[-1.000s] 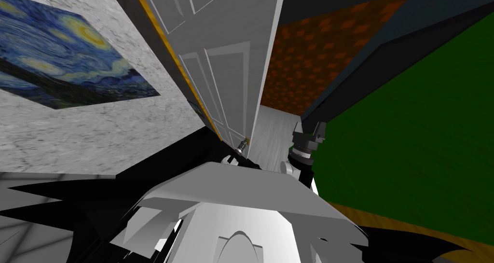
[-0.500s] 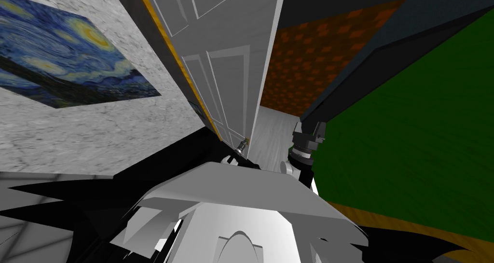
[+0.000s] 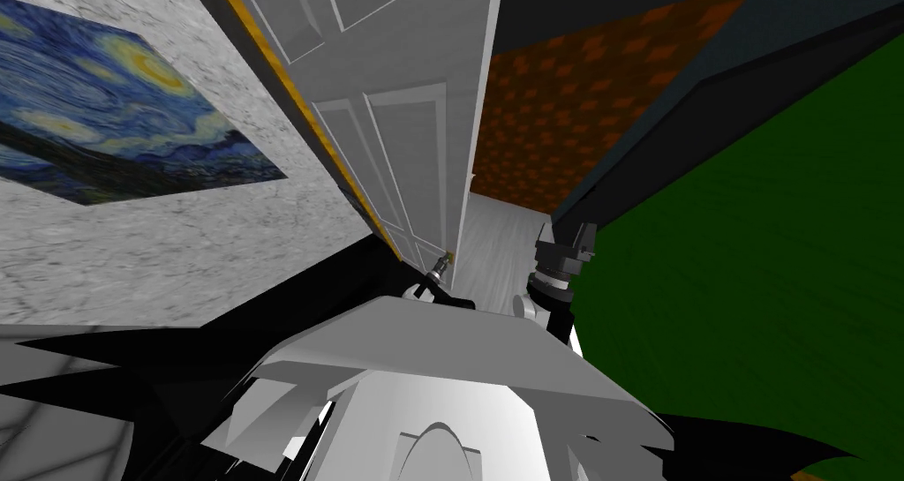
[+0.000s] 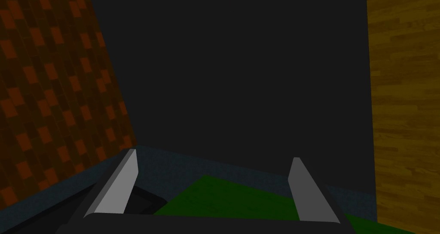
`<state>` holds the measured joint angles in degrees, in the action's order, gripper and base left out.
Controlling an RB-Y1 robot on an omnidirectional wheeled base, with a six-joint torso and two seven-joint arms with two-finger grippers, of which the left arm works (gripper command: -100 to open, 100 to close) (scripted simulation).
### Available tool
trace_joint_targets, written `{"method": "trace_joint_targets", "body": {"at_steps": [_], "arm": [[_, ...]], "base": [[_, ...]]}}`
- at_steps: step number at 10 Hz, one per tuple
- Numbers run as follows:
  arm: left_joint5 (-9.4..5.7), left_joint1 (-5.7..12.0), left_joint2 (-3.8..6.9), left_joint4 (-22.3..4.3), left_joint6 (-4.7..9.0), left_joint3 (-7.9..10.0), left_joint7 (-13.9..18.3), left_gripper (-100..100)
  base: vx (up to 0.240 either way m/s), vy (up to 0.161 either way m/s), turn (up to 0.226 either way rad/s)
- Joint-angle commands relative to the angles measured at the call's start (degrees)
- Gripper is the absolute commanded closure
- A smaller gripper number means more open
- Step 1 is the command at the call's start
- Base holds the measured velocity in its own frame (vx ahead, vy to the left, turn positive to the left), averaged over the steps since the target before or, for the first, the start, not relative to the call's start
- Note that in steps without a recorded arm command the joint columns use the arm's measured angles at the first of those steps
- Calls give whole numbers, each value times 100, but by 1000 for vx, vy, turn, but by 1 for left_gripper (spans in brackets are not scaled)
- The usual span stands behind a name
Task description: Push the door open
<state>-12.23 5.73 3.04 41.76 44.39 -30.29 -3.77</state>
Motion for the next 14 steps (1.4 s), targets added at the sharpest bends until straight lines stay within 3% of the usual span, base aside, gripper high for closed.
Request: {"method": "trace_joint_targets", "body": {"at_steps": [1,2,5,6,7,11,14], "arm": [[-29,100,6,-159,118,78,2,100],[-63,116,38,-179,117,196,-26,100],[-88,127,58,-193,116,282,-47,100],[-129,145,82,-217,115,422,-80,100],[-97,15,113,13,20,312,-75,-100],[-95,1,100,60,-15,278,-67,-100],[-92,-17,26,118,-57,237,-58,-100]], "base": [[69,-43,6],[105,-50,37],[114,-99,66],[174,-111,70],[-27,-70,60],[-182,44,11],[-217,31,27]]}}
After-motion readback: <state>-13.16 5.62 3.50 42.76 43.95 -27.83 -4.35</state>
